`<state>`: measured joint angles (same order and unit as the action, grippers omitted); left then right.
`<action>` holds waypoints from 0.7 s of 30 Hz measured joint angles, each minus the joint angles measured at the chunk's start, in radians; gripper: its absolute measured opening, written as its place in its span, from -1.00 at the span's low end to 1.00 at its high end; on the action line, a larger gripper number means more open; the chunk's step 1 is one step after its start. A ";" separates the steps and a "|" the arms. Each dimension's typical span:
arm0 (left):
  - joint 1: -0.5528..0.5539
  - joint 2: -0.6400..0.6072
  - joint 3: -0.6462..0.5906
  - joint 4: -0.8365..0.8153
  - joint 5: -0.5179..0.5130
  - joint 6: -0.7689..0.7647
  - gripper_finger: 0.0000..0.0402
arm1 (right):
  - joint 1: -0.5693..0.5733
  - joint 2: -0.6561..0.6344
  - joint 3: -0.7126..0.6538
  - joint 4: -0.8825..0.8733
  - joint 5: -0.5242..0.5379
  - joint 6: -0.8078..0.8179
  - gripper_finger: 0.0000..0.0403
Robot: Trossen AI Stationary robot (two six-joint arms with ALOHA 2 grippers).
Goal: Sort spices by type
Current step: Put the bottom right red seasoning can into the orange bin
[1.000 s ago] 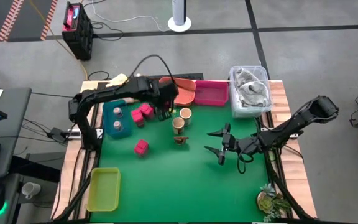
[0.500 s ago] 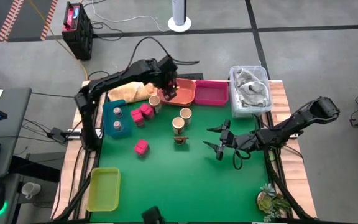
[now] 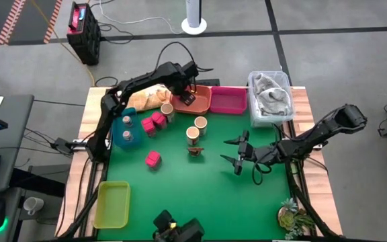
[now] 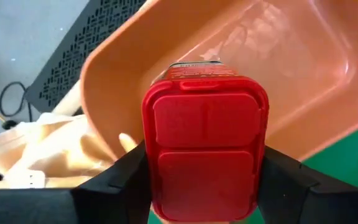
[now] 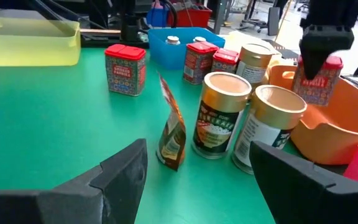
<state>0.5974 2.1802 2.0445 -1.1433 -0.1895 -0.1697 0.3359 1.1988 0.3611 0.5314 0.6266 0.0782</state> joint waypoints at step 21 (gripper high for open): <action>0.003 0.014 0.002 0.011 -0.055 -0.019 0.27 | 0.000 0.000 0.000 0.000 0.000 0.001 0.53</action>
<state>0.6003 2.1941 2.0462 -1.1319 -0.2442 -0.1891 0.3355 1.1988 0.3611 0.5312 0.6262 0.0788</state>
